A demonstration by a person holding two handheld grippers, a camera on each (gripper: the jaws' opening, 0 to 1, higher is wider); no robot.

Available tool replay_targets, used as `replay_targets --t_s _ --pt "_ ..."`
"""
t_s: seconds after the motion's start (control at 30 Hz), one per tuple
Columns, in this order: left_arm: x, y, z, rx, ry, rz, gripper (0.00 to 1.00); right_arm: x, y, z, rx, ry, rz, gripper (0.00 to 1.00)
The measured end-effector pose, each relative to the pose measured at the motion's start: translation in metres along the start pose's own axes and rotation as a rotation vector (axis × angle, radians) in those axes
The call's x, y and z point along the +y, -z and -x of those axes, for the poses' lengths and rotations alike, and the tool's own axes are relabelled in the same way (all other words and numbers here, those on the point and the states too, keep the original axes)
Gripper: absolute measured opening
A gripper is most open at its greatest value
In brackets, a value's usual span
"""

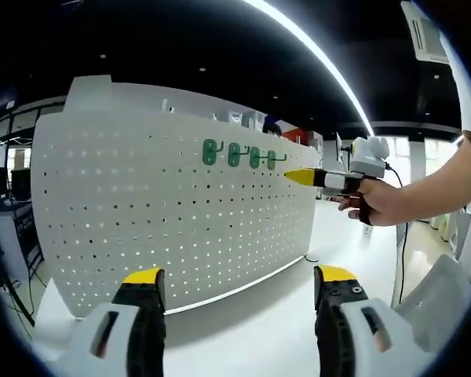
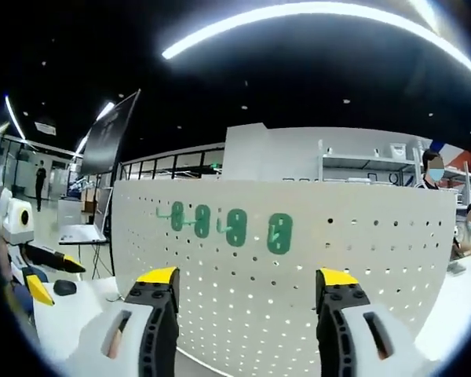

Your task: Insert the hook assembly into the mounting plate slot until the hook locks in place.

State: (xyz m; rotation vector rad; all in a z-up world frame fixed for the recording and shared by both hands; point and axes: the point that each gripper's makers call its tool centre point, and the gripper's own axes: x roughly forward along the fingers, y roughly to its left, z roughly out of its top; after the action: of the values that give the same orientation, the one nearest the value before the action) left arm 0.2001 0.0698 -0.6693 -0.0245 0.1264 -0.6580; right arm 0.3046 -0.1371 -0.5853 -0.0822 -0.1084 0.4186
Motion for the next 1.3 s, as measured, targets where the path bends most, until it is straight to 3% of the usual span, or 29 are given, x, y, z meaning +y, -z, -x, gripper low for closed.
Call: replay_targets --t_s 0.4,1.3 --pt "-0.001 0.0 0.0 -0.005 0.002 0.001 0.8 0.001 -0.002 0.008 -0.01 -0.001 -0.009 0.66" --pt "-0.001 0.004 0.004 0.004 0.01 0.001 0.81 0.001 0.039 0.071 0.064 -0.023 -0.052 0.67"
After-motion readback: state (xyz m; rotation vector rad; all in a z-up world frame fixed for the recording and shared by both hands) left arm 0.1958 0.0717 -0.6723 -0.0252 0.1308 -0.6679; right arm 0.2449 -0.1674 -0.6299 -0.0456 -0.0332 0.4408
